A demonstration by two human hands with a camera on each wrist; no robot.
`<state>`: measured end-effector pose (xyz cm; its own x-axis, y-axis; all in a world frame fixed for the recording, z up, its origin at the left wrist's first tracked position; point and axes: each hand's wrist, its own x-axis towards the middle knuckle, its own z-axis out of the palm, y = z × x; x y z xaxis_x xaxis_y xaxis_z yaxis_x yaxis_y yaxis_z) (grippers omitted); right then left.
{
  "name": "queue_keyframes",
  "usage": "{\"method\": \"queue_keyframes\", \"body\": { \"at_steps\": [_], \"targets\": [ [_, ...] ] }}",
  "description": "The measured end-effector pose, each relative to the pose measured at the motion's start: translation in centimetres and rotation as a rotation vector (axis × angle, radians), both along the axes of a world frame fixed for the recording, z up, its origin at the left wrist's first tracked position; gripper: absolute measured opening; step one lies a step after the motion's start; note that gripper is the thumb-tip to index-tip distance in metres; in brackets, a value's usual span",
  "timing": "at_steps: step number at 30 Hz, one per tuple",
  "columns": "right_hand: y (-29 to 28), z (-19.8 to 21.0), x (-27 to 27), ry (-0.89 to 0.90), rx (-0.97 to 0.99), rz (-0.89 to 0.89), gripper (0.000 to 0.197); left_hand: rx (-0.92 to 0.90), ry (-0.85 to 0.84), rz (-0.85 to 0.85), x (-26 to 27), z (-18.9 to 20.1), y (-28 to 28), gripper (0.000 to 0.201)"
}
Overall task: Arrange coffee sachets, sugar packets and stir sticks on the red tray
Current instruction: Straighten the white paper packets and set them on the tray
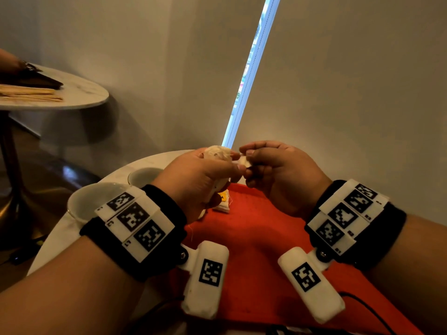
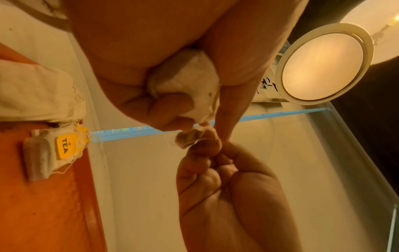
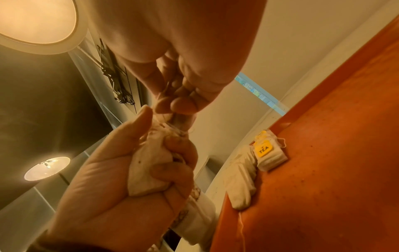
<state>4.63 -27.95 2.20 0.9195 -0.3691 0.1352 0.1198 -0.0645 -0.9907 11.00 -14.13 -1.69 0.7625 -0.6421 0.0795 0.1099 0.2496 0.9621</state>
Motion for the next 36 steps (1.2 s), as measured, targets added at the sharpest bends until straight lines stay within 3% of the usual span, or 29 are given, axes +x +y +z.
{"method": "queue_keyframes", "body": {
  "at_steps": [4, 12, 16, 18, 20, 25, 30, 33, 36],
  "targets": [
    [0.5, 0.1, 0.0, -0.001, 0.072, 0.037, 0.031, 0.039, -0.025, 0.033, 0.0, 0.1, 0.1, 0.017],
    [-0.4, -0.1, -0.5, -0.003, 0.009, 0.048, 0.027, 0.028, -0.077, -0.017, 0.3, -0.1, 0.4, 0.038],
    [-0.8, -0.5, -0.3, 0.013, -0.054, 0.012, 0.015, 0.09, -0.088, 0.013, -0.2, 0.5, 0.5, 0.011],
    [-0.9, -0.8, -0.1, 0.021, -0.096, -0.014, 0.014, 0.112, -0.09, 0.006, -0.2, 0.6, 0.5, 0.028],
    [-1.2, -1.0, 0.1, 0.04, -0.14, -0.059, 0.016, 0.098, -0.092, -0.044, -0.4, 0.8, 0.5, 0.029],
    [-1.9, -1.0, 0.5, 0.07, -0.167, -0.102, 0.017, -0.043, 0.06, 0.168, 0.1, 1.0, 0.5, 0.012],
    [-3.1, -1.4, 1.3, 0.273, -0.273, -0.129, 0.017, -0.304, 0.234, 0.324, 1.4, 1.5, 1.4, 0.009],
    [-3.3, -2.5, 2.0, 0.466, -0.44, -0.074, 0.018, -0.374, 0.303, 0.302, 1.6, 1.5, 1.6, 0.01],
    [-2.8, -3.2, 2.6, 0.628, -0.466, 0.008, 0.013, -0.391, 0.316, 0.27, 1.4, 1.6, 1.6, 0.017]
  ]
}}
